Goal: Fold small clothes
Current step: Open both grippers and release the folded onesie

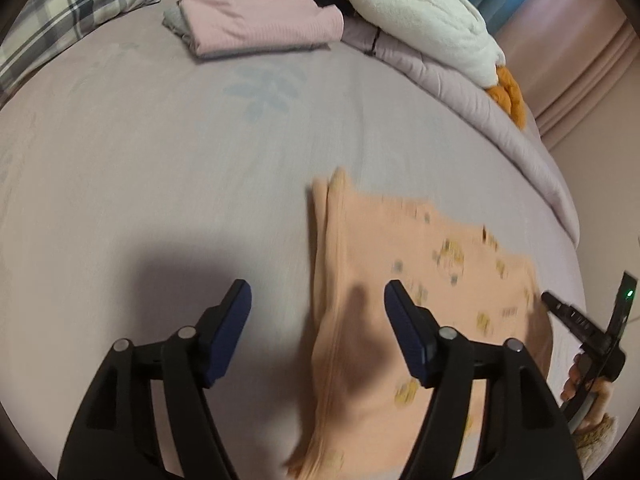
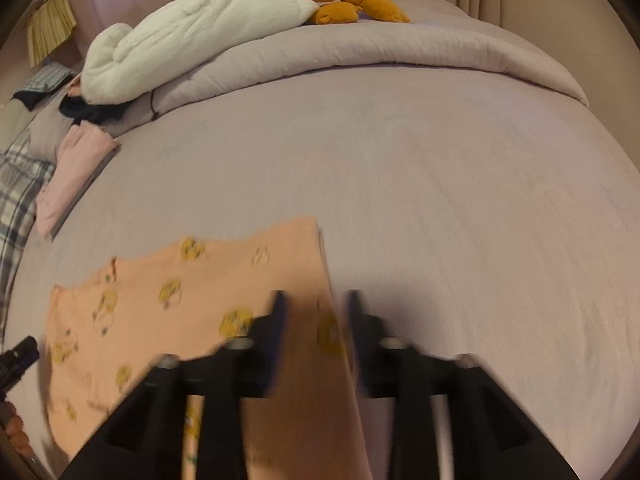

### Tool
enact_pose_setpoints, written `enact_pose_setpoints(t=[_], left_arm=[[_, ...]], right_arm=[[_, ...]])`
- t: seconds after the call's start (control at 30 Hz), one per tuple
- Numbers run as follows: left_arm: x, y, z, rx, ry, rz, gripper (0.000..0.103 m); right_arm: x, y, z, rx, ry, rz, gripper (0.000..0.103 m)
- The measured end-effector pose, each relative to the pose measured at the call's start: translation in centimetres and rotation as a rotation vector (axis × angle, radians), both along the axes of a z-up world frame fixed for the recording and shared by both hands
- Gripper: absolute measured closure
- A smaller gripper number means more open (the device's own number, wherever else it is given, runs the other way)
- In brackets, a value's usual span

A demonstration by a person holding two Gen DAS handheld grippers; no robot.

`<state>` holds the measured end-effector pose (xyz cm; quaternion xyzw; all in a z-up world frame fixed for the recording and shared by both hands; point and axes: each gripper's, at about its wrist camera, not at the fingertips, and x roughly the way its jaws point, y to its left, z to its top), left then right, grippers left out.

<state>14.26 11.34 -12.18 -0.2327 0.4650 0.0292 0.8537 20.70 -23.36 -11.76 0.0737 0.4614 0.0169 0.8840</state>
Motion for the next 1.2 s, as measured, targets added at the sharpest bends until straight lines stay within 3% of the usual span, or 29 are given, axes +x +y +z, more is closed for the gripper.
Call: enact_pose_setpoints(t=[0.33,0.43,0.6,0.8,1.03,1.1,1.2], left_arm=[[-3.8,-2.5,-2.5,-0.026,0.055,-0.065,0.030],[-4.2,-3.0,-2.8,0.001,0.057,-0.075,0.030],[-4.0,-3.7,-2.9,0.005,0.056,-0.089,0.029],[-3.9,-4.5,-3.1,0.011,0.052,-0.107,0.030],[-3.7,-5.5,-3.3,0.040,0.047,-0.137,0.030],[-3.7,-5.6,-3.3,0.046,0.045,-0.138,0.030],[-3.8,-5.6,-3.3,0.044,0.046,-0.140,0.030]], right_arm=[[-6.1,-1.7,-1.2,0.030,0.040,-0.027,0.040],[-7.6,-2.2,-2.1,0.022,0.071,-0.035,0.036],[-9.2,-2.6,-3.2,0.070,0.096,-0.039,0.036],[-9.2,-2.0,-3.8,0.278,0.088,-0.018,0.036],[-5.8,-0.6,-4.1,0.266,0.053,-0.025,0.036],[-5.8,-0.2,-4.1,0.276,0.042,-0.034,0.038],[-5.8,0.4,-4.1,0.299,0.022,-0.016,0.053]])
